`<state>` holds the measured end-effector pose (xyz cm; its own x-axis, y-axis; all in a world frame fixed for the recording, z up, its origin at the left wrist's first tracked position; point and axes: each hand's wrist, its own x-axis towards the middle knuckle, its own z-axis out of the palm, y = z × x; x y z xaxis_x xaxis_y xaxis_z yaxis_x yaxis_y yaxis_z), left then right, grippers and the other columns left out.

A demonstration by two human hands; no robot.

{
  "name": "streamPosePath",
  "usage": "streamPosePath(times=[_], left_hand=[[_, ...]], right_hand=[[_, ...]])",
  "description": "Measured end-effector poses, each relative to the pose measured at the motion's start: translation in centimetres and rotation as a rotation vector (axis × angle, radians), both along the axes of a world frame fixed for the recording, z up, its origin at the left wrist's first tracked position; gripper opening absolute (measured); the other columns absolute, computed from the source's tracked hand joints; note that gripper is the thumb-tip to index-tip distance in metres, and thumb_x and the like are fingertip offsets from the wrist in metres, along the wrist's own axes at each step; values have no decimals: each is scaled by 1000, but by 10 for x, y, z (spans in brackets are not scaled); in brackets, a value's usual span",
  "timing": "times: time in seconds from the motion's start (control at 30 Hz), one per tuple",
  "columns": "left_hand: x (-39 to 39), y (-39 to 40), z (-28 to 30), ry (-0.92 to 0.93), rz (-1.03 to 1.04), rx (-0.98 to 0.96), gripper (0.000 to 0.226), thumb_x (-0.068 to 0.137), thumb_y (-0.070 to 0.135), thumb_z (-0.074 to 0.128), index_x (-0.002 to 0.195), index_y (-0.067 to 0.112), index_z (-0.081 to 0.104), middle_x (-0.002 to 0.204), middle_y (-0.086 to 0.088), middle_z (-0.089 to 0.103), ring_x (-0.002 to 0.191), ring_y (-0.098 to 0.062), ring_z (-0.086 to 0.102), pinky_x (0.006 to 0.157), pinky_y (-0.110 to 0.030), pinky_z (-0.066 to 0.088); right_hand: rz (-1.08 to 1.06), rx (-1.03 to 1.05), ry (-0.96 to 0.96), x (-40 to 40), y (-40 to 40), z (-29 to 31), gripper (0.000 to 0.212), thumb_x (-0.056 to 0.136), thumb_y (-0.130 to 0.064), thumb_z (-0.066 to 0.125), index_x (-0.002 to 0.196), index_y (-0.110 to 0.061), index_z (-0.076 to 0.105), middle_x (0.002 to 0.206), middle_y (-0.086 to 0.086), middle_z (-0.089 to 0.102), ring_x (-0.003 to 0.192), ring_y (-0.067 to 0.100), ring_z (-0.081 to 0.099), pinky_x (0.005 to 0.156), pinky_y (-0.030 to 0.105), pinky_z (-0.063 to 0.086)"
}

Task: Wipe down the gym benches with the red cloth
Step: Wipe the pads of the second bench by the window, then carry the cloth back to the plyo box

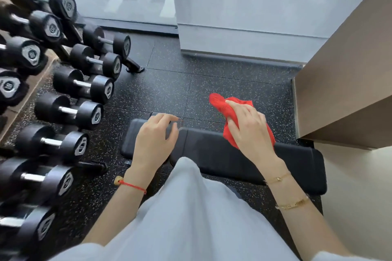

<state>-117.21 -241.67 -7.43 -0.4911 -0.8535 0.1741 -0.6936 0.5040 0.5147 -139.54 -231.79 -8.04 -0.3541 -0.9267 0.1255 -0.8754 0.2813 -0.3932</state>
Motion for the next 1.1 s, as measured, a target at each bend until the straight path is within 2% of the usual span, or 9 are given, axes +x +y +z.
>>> streamPosePath(times=[0.1, 0.27, 0.47, 0.6, 0.8, 0.9, 1.0, 1.1], left_hand=[[5, 10, 8, 0, 59, -23, 12, 90, 9, 63, 101, 11, 69, 102, -3, 69, 97, -24, 61, 87, -31, 43], [18, 48, 10, 3, 254, -43, 16, 93, 14, 61, 107, 14, 68, 105, -3, 68, 99, -26, 62, 89, -43, 51], [21, 133, 2, 18, 545, -53, 16, 93, 16, 61, 108, 17, 68, 108, 3, 68, 99, -18, 62, 89, -35, 51], [26, 199, -1, 28, 761, -32, 16, 94, 16, 60, 108, 17, 68, 109, 2, 68, 101, -20, 62, 92, -39, 52], [39, 301, 5, 27, 1125, -9, 17, 94, 14, 59, 108, 14, 69, 111, -1, 69, 104, -22, 62, 94, -40, 52], [47, 348, 5, 14, 1309, -8, 17, 95, 15, 59, 108, 14, 69, 110, 0, 69, 103, -22, 62, 93, -36, 50], [60, 386, 4, 23, 1484, -20, 16, 95, 14, 59, 106, 14, 69, 110, 1, 69, 102, -20, 62, 90, -28, 45], [75, 418, 3, 34, 1622, -7, 15, 94, 14, 59, 106, 13, 70, 111, 0, 69, 102, -21, 63, 89, -29, 46]], right_hand=[[72, -16, -13, -1, -3, 5, 45, 94, -28, 42, 140, -24, 46, 139, -10, 54, 128, 19, 48, 102, 40, 33], [269, -53, -41, -4, -3, 10, 45, 93, -28, 42, 138, -23, 49, 138, -11, 55, 126, 19, 49, 100, 39, 35], [553, -53, -30, -6, 9, 12, 43, 92, -24, 47, 134, -21, 51, 136, -11, 56, 125, 21, 51, 97, 41, 38], [766, -3, -11, 7, 22, 10, 50, 91, -34, 33, 138, -24, 48, 138, -12, 54, 126, 20, 48, 98, 40, 35], [1116, 52, 14, 56, 43, 7, 52, 93, -38, 29, 141, -26, 43, 140, -10, 53, 128, 21, 46, 99, 42, 37], [1277, 55, -9, 92, 58, 6, 49, 94, -38, 30, 141, -27, 41, 141, -10, 52, 126, 22, 47, 97, 42, 35], [1419, 58, -14, 138, 73, 6, 45, 97, -35, 36, 141, -27, 41, 140, -10, 53, 126, 21, 47, 97, 43, 36], [1544, 63, 0, 183, 89, 5, 43, 98, -32, 41, 141, -26, 41, 141, -9, 52, 127, 20, 46, 99, 43, 35]])
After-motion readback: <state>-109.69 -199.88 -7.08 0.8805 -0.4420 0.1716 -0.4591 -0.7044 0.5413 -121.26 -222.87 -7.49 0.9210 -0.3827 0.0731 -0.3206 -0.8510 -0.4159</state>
